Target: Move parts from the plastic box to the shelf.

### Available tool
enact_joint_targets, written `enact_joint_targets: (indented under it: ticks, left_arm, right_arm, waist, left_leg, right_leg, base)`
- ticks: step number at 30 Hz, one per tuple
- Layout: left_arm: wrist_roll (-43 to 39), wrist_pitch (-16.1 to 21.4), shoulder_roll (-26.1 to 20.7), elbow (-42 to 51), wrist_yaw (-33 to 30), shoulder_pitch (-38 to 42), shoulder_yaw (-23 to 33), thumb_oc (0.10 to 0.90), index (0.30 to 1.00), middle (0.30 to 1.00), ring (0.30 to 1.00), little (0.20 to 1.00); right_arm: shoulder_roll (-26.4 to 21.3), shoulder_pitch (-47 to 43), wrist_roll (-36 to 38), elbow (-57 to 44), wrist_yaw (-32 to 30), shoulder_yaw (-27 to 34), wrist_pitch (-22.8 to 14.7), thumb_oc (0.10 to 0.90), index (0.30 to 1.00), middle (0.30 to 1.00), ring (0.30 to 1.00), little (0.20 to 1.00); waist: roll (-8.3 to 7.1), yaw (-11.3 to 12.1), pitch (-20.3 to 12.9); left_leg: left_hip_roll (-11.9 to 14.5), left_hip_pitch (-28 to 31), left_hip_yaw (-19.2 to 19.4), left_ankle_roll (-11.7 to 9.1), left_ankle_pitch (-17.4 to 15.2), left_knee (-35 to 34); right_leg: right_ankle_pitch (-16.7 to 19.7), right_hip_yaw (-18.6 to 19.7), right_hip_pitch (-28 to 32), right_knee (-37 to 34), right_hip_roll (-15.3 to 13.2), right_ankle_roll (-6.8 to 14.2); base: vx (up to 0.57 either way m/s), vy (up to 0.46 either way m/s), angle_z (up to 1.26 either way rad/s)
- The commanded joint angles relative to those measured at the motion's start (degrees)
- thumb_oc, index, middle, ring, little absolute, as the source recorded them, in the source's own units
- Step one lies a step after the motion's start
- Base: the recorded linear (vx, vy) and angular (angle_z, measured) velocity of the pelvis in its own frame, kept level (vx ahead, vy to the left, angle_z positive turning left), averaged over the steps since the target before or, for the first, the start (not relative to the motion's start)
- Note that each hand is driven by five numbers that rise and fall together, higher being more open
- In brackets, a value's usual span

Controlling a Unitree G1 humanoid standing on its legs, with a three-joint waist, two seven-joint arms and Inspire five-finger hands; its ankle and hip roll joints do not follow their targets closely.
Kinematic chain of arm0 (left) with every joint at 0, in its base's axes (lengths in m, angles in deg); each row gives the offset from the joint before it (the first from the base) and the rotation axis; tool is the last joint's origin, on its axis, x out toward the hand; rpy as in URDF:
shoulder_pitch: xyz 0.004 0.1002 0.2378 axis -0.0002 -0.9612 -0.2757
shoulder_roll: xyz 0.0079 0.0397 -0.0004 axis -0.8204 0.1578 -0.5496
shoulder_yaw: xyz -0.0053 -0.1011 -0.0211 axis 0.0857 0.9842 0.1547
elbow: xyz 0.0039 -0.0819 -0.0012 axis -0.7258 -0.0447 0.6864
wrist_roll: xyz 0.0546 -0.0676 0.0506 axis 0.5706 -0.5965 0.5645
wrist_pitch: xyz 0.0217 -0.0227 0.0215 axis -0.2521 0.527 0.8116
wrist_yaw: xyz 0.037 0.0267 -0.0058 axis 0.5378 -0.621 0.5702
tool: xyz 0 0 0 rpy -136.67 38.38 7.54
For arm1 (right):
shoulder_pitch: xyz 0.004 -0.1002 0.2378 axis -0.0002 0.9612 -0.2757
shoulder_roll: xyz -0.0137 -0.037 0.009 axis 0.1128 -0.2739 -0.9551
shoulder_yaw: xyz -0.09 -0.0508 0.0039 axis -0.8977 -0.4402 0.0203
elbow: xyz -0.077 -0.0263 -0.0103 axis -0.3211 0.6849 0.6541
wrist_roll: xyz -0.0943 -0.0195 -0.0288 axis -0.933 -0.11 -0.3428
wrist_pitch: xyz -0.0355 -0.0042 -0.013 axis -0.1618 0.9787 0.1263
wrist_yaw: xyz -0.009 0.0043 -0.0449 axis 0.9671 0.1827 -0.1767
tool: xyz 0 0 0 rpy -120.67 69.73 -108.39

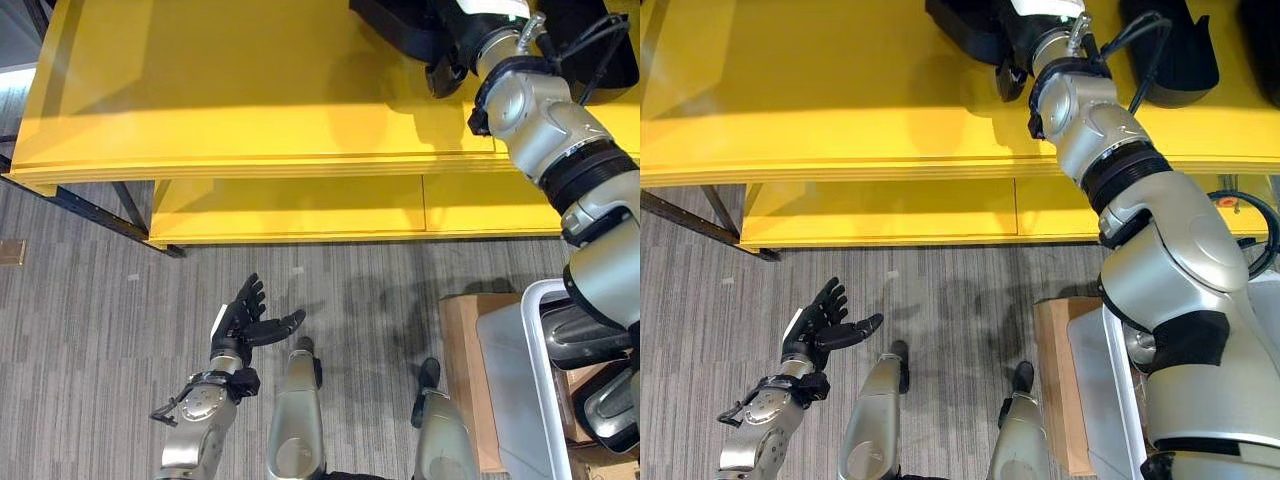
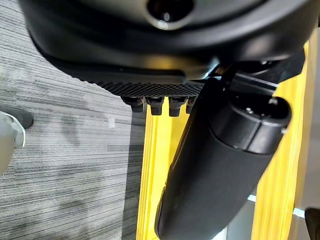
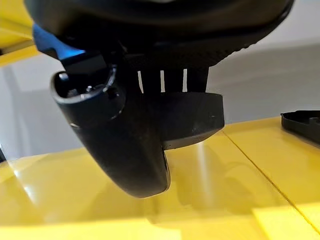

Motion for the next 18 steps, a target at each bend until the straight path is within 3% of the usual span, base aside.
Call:
enact_joint_targets:
  ticks: [1, 18]
  left_arm:
    - [-0.88, 4.74, 1.73, 9.33, -0.35, -0.70, 1.05, 0.900, 1.000, 1.000, 1.000, 1.000]
    - [-1.23, 5.10, 3.03, 9.52, -1.13, -1.08, 1.47, 0.900, 1.000, 1.000, 1.000, 1.000]
  right_arm:
    - [1.79, -18.75, 1.38, 2.21, -8.05, 0.67, -1.52, 0.400, 0.300, 0.300, 0.300, 0.300]
    - [3.22, -20.97, 0.64, 8.89, -7.96, -4.05, -1.23, 0.400, 0.300, 0.300, 0.300, 0.300]
  waist:
    - [3.70, 0.57, -0.98]
    - [3.88, 1.61, -0.98]
  left_leg:
    - [7.37, 4.60, -3.27, -2.65, 14.77, -10.25]
    - [7.04, 2.26, -3.77, -2.47, 14.79, -8.54]
  right_leg:
    - [4.67, 3.40, 5.91, 5.62, -0.98, -1.69]
    - [4.91, 3.06, 5.13, 6.32, -0.80, -1.92]
  base:
    - [0.00, 0.000, 0.00]
    - [0.00, 0.004, 0.01]
